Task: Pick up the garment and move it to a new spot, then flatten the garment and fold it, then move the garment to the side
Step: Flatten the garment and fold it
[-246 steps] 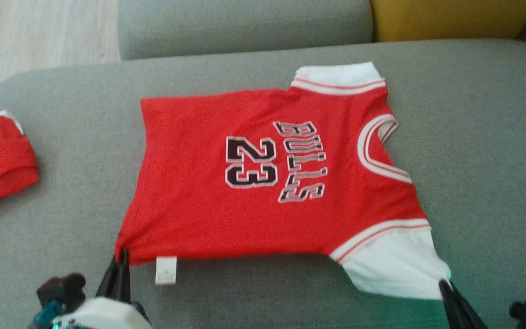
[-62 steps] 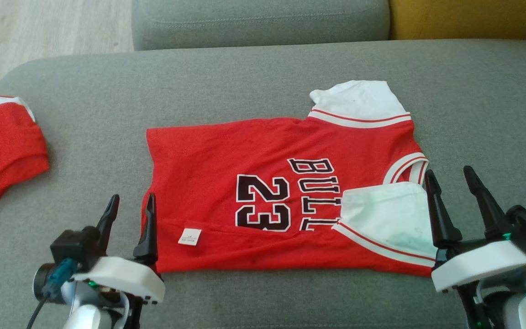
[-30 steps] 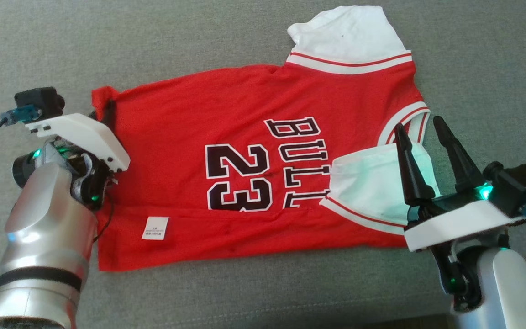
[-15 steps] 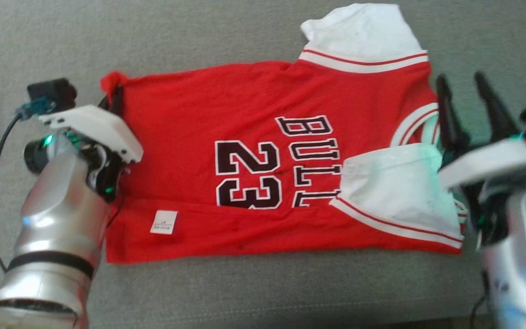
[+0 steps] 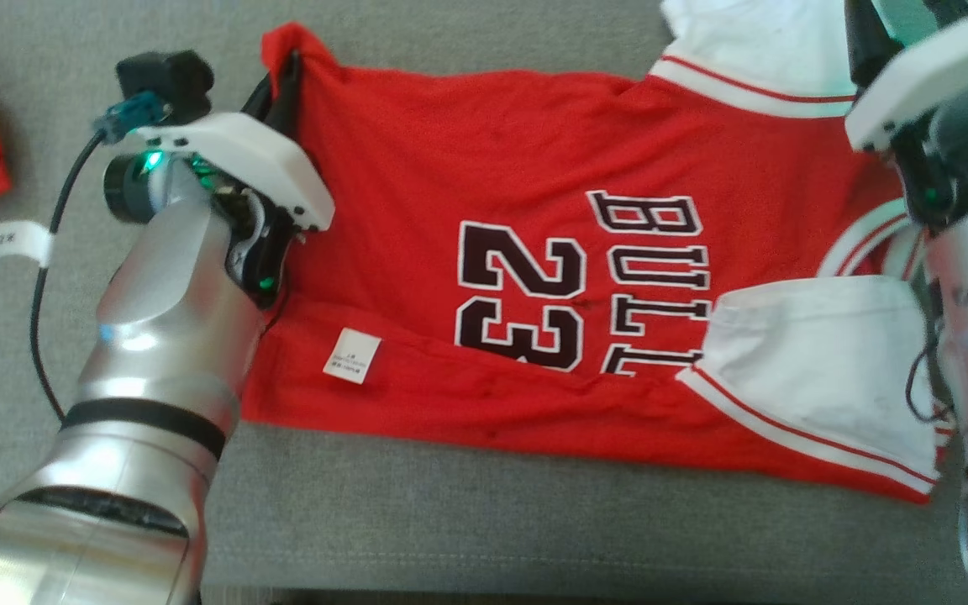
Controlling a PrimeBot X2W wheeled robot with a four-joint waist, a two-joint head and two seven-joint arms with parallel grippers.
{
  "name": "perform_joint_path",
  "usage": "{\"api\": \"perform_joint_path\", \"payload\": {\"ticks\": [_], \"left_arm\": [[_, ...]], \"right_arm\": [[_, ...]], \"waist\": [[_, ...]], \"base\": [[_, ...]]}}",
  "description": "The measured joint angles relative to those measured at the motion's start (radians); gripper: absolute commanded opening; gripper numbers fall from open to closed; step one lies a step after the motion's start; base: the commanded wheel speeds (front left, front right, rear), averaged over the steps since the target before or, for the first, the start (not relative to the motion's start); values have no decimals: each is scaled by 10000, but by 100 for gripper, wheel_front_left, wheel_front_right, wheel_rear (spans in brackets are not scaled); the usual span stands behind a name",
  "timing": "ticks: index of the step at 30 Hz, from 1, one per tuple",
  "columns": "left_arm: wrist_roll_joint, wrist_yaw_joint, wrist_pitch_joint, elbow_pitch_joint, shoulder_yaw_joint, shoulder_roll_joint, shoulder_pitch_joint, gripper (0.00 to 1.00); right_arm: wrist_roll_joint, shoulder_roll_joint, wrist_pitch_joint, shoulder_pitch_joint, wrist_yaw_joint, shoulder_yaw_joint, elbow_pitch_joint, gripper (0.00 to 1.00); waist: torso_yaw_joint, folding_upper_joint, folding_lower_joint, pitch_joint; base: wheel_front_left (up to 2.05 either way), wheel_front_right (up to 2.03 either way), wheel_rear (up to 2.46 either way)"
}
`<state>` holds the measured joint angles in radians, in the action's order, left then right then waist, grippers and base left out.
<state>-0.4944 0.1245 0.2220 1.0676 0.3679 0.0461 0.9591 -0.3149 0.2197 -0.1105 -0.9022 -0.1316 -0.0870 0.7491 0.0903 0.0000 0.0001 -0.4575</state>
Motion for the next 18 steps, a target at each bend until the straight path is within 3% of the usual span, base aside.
{"api": "perform_joint_path", "payload": {"ticks": [12, 13, 15, 16, 18], "left_arm": [[-449, 0, 188, -148, 685, -155, 305, 0], [-474, 0, 188, -138, 711, -153, 306, 0], [-562, 0, 222, -109, 738, -144, 306, 0], [-583, 0, 261, -82, 754, -136, 306, 0], [-660, 0, 261, -61, 763, -119, 306, 0]], "right_arm": [[596, -15, -1266, -2460, 0, -650, 3348, 100], [577, -38, -1375, -2580, 0, -685, 3490, 65], [479, -48, -1361, -2652, 0, -779, 3634, 11], [380, -65, -1377, -2660, 0, -779, 3720, 0], [163, -109, -1344, -2661, 0, -857, 3774, 0]], "waist": [[302, 0, 0, -591], [296, 0, 0, -582], [281, 0, 0, -567], [270, 0, 0, -551], [240, 0, -1, -529]], "base": [[0, 0, 0], [0, 0, 0], [0, 0, 0], [0, 0, 0], [0, 0, 0]]}}
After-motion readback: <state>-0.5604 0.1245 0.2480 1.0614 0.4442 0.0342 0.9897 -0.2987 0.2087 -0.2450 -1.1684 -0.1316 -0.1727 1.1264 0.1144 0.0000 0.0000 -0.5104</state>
